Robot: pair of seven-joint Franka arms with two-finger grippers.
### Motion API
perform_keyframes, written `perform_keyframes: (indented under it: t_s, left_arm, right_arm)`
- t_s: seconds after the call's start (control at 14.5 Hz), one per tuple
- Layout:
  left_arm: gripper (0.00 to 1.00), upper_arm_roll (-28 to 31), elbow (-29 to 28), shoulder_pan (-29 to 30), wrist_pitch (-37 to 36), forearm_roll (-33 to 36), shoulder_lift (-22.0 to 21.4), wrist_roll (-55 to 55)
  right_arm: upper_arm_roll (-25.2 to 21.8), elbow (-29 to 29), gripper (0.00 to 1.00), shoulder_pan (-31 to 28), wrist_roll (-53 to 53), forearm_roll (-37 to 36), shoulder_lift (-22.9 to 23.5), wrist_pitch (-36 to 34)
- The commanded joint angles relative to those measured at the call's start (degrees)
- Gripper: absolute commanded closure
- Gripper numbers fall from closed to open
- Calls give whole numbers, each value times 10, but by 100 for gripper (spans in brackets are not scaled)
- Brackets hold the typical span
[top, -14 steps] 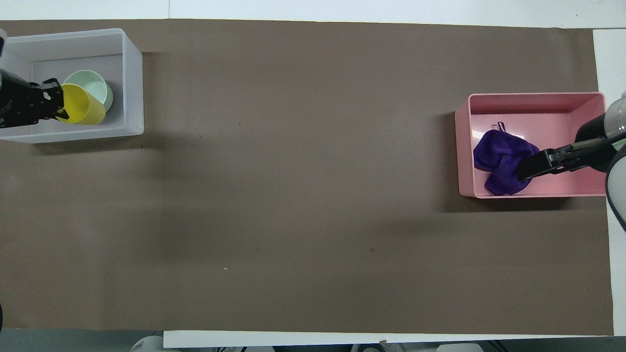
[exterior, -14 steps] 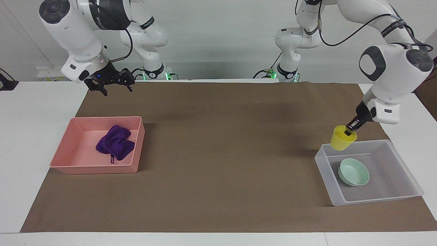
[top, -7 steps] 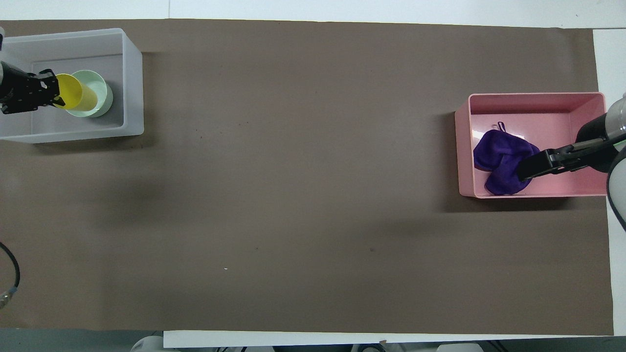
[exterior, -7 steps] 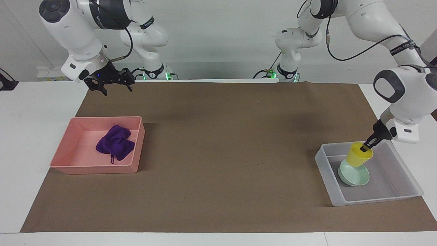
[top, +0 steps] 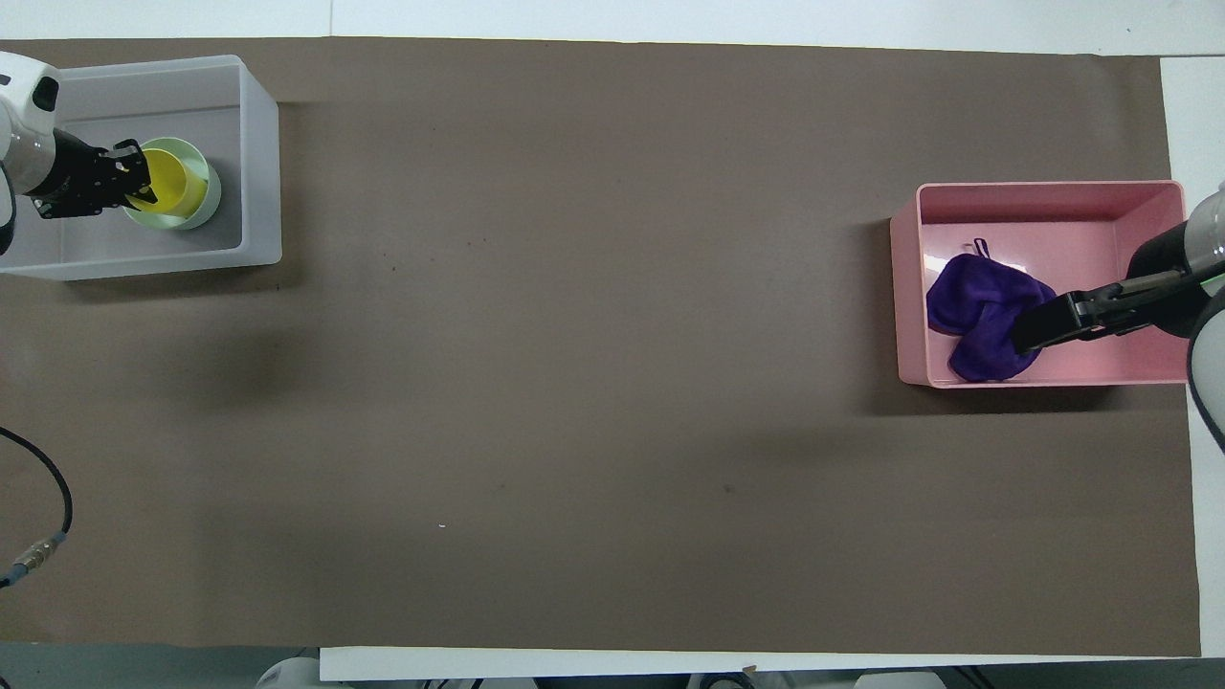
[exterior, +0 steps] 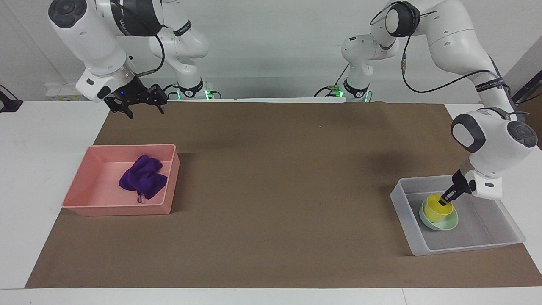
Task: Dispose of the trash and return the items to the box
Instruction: 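Carry the yellow cup with the left gripper into the green bowl, then open the left gripper and lift it away from the cup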
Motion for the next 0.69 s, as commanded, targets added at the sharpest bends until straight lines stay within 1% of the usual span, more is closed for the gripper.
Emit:
perform_keyframes:
  t_s: [0.0,0.07,0.21,0.34,0.41,0.48,0.62]
  left_arm:
    - [4,0,60,1,-61,1,0,19]
    - [0,-1,79,-4,-78,1,-4,20]
    - [0,-3,83,-11,-88,4,-35,33]
    - [0,-2,82,-32,-94,9,-65,27]
    - [0,-4,77,-40,-110,9,-92,17]
    - [0,-4,56,-53,-143,9,-123,0]
    - [0,-7,1,-57,-189,8,-201,-1]
  right_arm:
    - [2,-10,1,-1,13,7,-10,10]
    - [2,-12,1,-1,14,7,-10,11]
    - [2,-12,1,-1,14,7,-10,18]
    - [2,-16,1,-1,15,7,-11,23]
    - [2,-19,1,0,23,7,-15,25]
    - [2,-32,1,0,30,7,-17,28]
    - [2,-43,1,-1,24,7,-24,41]
